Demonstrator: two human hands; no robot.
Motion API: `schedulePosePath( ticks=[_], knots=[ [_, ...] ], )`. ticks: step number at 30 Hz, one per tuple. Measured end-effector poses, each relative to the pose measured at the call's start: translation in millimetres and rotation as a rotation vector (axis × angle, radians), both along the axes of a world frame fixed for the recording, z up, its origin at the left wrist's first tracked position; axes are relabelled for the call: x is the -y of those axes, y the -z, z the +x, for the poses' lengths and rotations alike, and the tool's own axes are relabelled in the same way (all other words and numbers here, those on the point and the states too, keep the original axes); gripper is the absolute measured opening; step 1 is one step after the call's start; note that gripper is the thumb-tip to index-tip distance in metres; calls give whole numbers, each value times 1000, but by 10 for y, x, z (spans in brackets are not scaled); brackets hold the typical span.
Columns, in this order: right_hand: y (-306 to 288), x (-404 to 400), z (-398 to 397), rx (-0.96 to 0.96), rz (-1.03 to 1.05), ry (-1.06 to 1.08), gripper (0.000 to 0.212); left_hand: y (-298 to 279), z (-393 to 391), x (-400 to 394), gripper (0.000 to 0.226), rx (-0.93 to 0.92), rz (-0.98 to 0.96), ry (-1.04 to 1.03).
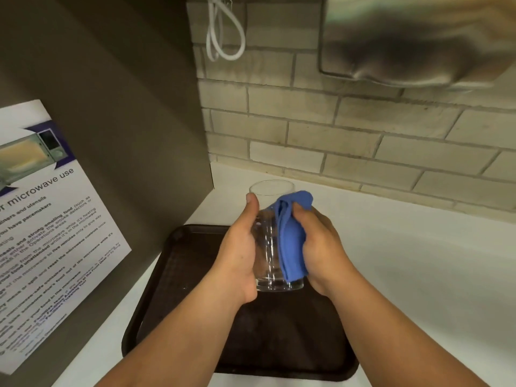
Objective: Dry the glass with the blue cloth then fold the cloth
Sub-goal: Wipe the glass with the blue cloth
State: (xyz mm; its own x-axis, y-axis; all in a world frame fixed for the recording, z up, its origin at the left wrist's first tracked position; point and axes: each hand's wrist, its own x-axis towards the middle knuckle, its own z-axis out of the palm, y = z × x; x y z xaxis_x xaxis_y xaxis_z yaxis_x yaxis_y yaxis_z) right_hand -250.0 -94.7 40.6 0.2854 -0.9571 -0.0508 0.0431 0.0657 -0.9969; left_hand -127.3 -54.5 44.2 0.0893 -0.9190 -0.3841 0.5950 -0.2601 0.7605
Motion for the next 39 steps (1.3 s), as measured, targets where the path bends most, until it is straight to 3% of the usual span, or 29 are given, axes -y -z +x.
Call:
schedulePosePath(
  ticks=[2, 4, 7, 12, 18, 23, 27, 30, 32, 35, 39],
  knots=[
    [63, -120, -46, -104, -44, -48, 48, -14, 47, 53, 84, 46, 55, -71],
    [102, -278, -46, -236, -191, -109, 34, -3, 60, 69, 76, 143, 81, -111],
    [47, -298, 16, -280, -359, -48, 28, 46, 25, -2, 78, 171, 71, -57],
    [-176, -9, 45, -85, -173, 85, 46, 75, -13, -45, 77, -23, -81, 56],
    [-75, 5, 61, -124, -160, 80, 47, 50, -27, -21, 71, 77, 25, -45],
    [-43, 14, 54, -164, -205, 84, 41, 23, -84, -31, 70, -11, -15, -2],
    [31, 17, -82, -98, -77, 54, 32, -13, 55, -22, 90, -71, 15, 9],
    [156, -176, -180, -130, -179, -139, 22, -55, 129, 45, 88, -14, 1, -52],
    [186, -297, -163, -219, -327, -206, 32, -55, 124, 43, 80, 104, -13, -58],
    [93, -286, -76, -215, -422, -70, 44, 3, 41, -6, 78, 142, -37, 2],
    [-106, -140, -9, -115, -249, 82, 41, -6, 0, -44, 82, 6, -85, 74]
  ],
)
